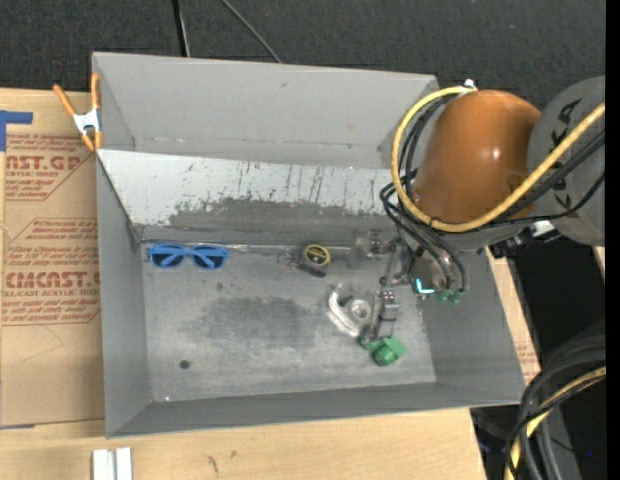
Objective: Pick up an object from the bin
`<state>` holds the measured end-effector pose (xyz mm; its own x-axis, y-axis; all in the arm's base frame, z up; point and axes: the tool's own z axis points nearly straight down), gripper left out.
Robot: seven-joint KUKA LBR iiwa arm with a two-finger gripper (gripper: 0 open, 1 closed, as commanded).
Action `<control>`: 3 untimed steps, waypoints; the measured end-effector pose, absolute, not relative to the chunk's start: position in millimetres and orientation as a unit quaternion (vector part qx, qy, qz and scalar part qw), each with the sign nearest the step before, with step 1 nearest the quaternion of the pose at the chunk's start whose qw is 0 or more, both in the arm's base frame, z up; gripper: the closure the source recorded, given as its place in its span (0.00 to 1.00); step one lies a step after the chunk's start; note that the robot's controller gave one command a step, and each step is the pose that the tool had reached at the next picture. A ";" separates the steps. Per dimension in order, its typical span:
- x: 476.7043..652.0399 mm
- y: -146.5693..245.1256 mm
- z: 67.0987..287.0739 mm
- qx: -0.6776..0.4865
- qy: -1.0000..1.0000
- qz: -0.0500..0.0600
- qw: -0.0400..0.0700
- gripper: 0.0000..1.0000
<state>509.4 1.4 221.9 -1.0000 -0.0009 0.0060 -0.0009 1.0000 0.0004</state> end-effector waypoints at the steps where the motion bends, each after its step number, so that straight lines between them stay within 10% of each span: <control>1: 529.9 -33.7 101.0 0.029 -1.000 0.000 0.003 0.00; 2: 540.9 -80.9 68.0 -0.023 -1.000 0.000 0.001 0.00; 3: 541.3 -79.4 69.4 -0.022 -1.000 0.000 0.000 1.00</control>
Offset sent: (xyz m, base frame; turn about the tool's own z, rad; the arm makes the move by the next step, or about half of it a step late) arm 0.0220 -0.0346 -0.1160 -0.0591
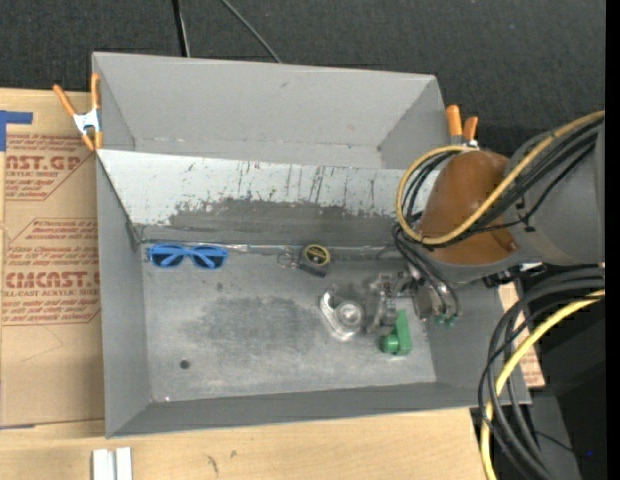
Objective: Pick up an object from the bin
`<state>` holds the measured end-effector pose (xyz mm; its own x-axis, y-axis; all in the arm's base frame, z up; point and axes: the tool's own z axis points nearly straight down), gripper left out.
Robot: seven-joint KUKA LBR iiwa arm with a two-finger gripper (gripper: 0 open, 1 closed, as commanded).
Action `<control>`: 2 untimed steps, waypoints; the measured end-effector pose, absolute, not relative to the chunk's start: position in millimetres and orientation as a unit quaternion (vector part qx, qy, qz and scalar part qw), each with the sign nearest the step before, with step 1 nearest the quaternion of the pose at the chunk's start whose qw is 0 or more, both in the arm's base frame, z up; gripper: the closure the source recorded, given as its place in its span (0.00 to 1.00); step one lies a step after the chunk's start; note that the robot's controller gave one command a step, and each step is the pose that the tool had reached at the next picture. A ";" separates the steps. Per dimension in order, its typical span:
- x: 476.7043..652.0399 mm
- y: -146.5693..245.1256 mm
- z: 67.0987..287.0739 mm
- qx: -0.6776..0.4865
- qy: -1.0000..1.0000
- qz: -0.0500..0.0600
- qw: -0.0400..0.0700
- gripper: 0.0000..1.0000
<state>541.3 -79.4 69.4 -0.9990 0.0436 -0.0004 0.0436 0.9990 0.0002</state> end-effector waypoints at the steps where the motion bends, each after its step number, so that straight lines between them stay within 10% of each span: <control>1: 541.3 -79.4 69.4 0.022 1.000 0.000 0.000 0.00; 2: 511.0 -117.3 69.2 -0.010 1.000 -0.001 -0.001 0.00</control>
Offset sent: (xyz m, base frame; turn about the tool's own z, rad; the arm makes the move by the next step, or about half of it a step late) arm 0.0000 0.0000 0.0000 0.0000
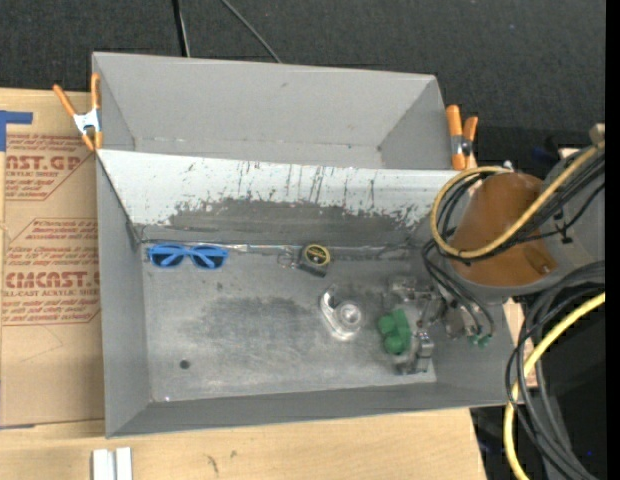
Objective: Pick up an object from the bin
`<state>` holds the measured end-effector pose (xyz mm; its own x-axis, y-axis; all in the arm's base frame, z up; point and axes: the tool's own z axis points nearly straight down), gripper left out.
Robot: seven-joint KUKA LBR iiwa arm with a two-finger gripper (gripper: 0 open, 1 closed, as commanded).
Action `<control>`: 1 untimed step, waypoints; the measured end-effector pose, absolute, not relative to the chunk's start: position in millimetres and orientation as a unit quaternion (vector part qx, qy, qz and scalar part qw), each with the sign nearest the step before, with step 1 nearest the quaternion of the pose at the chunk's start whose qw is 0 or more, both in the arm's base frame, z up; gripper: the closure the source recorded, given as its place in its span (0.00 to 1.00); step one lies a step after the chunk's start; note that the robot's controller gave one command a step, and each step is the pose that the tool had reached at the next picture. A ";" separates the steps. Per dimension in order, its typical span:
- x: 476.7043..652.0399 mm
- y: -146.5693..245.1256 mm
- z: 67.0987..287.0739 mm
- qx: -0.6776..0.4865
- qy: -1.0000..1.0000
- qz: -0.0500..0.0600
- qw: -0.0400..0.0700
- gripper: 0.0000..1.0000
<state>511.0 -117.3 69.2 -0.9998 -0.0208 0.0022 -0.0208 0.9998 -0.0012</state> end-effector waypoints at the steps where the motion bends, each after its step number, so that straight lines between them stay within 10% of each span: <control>1: 512.5 -115.5 69.8 0.011 -1.000 0.000 0.000 1.00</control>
Offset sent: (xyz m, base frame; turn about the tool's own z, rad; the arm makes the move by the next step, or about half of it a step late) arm 0.0000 0.0000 0.0000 0.0000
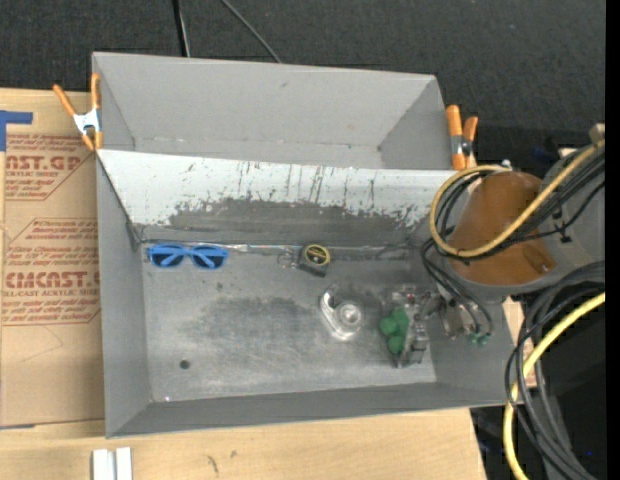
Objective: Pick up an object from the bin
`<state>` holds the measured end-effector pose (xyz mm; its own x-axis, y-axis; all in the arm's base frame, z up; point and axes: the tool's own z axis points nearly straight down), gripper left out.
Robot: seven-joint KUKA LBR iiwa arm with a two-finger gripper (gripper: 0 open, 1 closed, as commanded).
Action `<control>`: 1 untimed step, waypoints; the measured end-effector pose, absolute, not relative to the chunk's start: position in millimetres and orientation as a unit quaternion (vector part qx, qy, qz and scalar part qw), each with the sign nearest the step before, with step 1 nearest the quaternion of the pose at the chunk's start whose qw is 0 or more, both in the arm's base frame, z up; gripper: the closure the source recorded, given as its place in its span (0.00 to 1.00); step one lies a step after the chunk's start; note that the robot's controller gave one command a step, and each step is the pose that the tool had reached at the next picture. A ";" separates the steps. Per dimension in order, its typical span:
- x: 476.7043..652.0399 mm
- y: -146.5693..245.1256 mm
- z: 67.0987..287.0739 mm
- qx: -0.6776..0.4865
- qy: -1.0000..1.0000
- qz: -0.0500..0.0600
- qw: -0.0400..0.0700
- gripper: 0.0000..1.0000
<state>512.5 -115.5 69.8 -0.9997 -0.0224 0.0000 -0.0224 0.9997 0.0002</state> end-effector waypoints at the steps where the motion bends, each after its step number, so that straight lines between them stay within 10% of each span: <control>1: 501.6 -132.4 183.1 -0.051 0.999 -0.001 0.004 1.00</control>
Offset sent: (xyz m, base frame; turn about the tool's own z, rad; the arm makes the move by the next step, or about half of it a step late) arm -0.0126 -0.0164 0.1090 -0.0805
